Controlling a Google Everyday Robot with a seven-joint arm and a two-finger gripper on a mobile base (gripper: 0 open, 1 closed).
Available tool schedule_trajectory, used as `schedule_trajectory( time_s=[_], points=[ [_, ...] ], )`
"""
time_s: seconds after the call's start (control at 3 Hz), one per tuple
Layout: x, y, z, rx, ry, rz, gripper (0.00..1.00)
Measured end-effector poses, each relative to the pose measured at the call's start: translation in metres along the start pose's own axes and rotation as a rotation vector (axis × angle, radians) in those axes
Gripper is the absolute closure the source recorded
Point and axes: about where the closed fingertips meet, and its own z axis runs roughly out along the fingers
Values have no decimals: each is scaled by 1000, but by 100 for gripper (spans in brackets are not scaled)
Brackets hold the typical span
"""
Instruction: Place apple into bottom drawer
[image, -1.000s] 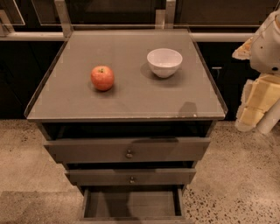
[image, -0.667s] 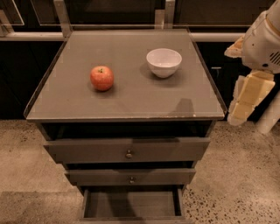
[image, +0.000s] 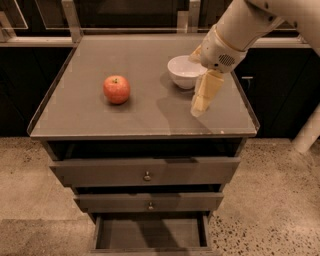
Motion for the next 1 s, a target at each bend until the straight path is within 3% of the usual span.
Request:
schedule_trajectory(
  time_s=[0.33,0.67,1.0],
  points=[
    [0,0,-1,1,0,0,0],
    [2,-2,-2,48,-16,26,0],
    [-12,-30,13,91,-90,21,0]
  ],
)
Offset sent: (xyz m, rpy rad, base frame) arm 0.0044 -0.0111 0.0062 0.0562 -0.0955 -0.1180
